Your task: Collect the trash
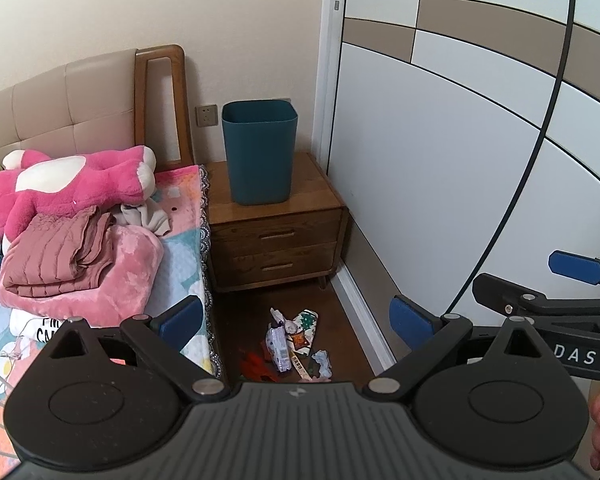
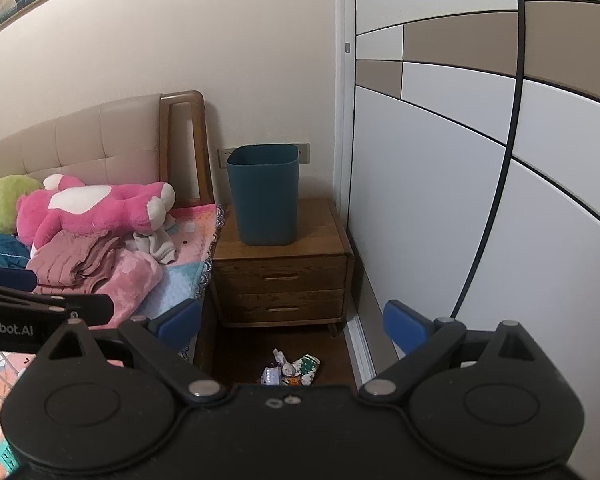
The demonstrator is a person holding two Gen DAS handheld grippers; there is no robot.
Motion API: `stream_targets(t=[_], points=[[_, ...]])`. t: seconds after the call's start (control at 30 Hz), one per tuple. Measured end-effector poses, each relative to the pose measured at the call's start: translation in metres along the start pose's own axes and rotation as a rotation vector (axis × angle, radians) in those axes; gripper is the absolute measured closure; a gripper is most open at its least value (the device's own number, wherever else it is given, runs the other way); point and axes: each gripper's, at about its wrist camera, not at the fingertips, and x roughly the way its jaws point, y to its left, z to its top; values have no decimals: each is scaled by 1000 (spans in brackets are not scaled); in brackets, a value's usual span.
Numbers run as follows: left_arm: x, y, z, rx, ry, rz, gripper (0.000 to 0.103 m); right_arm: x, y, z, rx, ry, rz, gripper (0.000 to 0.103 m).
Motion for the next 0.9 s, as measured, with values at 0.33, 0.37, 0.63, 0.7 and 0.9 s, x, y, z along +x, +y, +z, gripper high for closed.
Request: stream_targets(t=[0.33,0.37,0.63,0.7,0.9], points=[[-3,11,2,-41,-8,5,3,1,3,2,-21,-10,19,5],[-3,12,1,-45,-9,4,3,1,1,1,-24,-12,23,5],[-1,19,2,-55,-8,2,3,1,3,2,-29,-18,30,5],[0,20,2,-57,-7,3,3,1,4,2,-32,-19,32,5],[2,23,4,-66,-9,4,3,2,6,3,-33,-20,35,5]])
